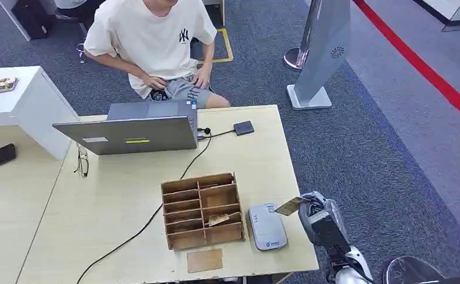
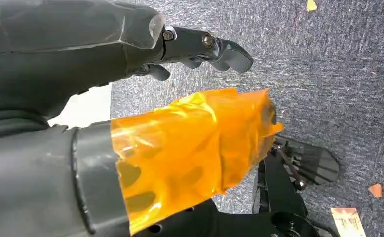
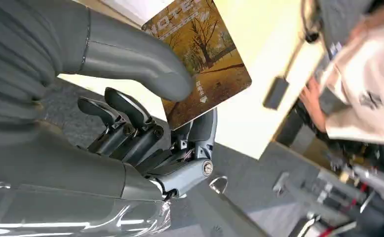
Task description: Pass the card to the sensor for recognition and then transmit it.
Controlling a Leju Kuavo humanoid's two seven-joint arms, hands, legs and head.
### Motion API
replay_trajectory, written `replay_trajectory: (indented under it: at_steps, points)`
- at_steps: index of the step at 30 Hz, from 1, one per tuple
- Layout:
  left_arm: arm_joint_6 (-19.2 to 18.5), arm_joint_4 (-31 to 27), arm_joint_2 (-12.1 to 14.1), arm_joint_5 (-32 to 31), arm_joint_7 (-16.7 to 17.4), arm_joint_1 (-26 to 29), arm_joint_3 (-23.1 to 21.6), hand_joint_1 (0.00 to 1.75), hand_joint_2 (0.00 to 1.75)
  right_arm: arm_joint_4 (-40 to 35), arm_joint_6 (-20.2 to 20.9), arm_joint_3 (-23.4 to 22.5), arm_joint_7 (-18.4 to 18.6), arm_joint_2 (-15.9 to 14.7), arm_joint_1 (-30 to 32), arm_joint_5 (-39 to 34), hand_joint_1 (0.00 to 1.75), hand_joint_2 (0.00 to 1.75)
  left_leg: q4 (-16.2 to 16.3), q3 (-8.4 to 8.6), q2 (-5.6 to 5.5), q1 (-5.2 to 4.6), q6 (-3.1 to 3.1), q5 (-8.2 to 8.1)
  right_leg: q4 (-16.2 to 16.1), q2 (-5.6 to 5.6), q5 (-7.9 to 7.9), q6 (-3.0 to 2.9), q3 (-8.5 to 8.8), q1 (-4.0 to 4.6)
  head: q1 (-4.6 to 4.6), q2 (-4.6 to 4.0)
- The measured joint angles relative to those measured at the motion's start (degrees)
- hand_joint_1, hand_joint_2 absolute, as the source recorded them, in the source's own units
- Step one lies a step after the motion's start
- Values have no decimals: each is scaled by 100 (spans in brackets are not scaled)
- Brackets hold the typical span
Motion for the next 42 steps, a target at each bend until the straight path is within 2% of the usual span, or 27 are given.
replay_trajectory:
  at_steps: [5, 9, 18, 29, 33, 38, 42]
  points:
    - [-20, 0, 15, 13, -7, -1, 2, 0, 0, 135, 216, 201, 42, -255, -84, 192, 175, 175, 0, 1, 1, 0, 0, 0, 0, 1, 0, 0, 0, 0, -2, 0]
    - [-28, 0, 15, 13, -7, -1, 2, 0, 0, 300, 304, 393, 98, -308, -180, 172, 175, 175, 0, 1, 0, 2, 0, 0, 2, 0, 0, 0, 0, 1, -2, 0]
    - [-9, 0, 15, -4, 9, -1, 0, 0, 0, 791, 846, 791, 122, -321, -377, -776, 175, 175, 0, 1, 0, 1, 0, 1, 3, 0, 0, 0, 0, 0, -2, 0]
    - [-11, 0, 15, -4, 22, -1, 2, 0, 0, 1001, 909, 900, 105, -334, -430, -903, 175, 175, 0, 0, 0, 0, 0, 0, 2, 0, 0, 0, 0, 0, -2, 0]
    - [-24, 0, 15, 7, 7, -1, 2, 0, 0, 1042, 776, 955, 107, -400, -473, -730, 175, 175, 0, 1, 0, 0, 0, 0, 2, 0, 0, 0, 0, 0, -2, 0]
    - [-26, 0, 17, 22, 7, 0, 0, 0, 0, 968, 690, 990, 107, -594, -555, -522, 175, 175, 2, 0, 0, -1, 0, 1, 2, 0, 1, 0, 0, -1, -2, 0]
    - [-46, 0, 17, 31, 4, 1, 0, 0, 0, 743, 793, 992, 155, -878, -641, -355, 175, 175, 4, 0, 0, -1, 0, 0, 2, 0, 1, 1, 0, -1, -2, 0]
